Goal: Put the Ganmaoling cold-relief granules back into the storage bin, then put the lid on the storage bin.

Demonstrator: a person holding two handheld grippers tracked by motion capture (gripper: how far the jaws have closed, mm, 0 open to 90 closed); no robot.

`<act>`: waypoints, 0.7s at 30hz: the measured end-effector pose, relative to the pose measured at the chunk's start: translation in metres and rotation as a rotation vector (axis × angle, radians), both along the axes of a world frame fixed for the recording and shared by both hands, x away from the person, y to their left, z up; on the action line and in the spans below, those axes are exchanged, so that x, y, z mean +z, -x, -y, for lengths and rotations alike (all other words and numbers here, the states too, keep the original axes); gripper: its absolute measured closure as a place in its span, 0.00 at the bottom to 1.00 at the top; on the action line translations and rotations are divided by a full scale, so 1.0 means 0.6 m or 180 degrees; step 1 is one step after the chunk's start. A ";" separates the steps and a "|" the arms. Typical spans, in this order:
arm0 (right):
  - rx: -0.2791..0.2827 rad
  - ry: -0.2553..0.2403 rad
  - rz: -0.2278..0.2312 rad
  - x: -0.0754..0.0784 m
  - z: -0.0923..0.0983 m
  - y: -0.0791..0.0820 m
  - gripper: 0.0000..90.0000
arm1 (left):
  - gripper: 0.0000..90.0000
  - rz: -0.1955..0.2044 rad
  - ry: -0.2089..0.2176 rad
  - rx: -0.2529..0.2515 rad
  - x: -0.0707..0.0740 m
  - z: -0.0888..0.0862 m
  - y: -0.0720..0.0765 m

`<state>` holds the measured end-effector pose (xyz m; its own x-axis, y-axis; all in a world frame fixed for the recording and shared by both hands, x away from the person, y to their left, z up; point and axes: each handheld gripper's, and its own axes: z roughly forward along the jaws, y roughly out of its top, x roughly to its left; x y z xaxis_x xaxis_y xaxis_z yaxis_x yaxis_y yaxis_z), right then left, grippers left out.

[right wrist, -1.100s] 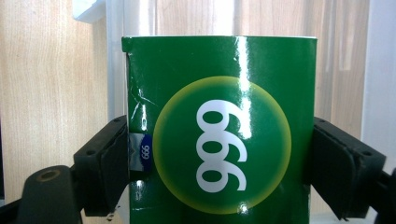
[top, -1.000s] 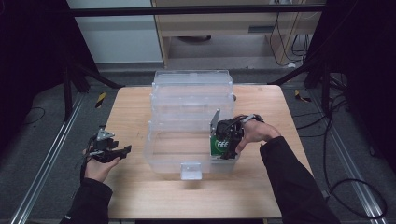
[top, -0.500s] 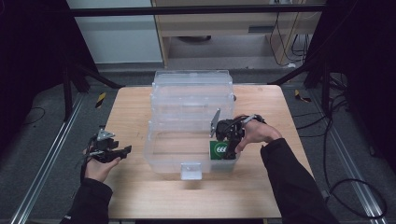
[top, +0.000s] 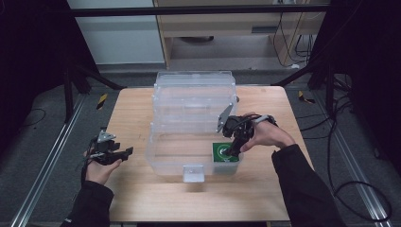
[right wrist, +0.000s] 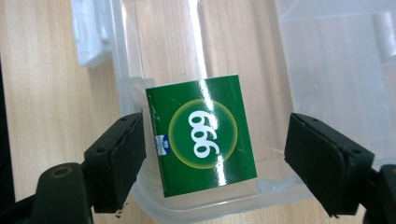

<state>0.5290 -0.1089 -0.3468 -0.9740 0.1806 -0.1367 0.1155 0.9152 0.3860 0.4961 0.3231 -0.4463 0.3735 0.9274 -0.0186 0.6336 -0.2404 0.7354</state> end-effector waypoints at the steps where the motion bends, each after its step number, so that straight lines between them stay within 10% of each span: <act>1: -0.0045 -0.0070 0.0029 0.008 0.003 0.006 0.24 | 0.43 0.0015 0.0003 0.0002 0.001 -0.001 0.000; 21: -0.0446 -0.0697 0.0015 0.017 0.021 0.033 0.34 | 0.43 0.0109 0.0039 -0.0002 0.015 -0.002 0.005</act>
<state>0.5093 -0.1215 -0.3367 -0.9368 0.3395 -0.0839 0.2331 0.7850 0.5740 0.4933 0.3240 -0.4375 0.3748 0.9270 -0.0173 0.6078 -0.2316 0.7596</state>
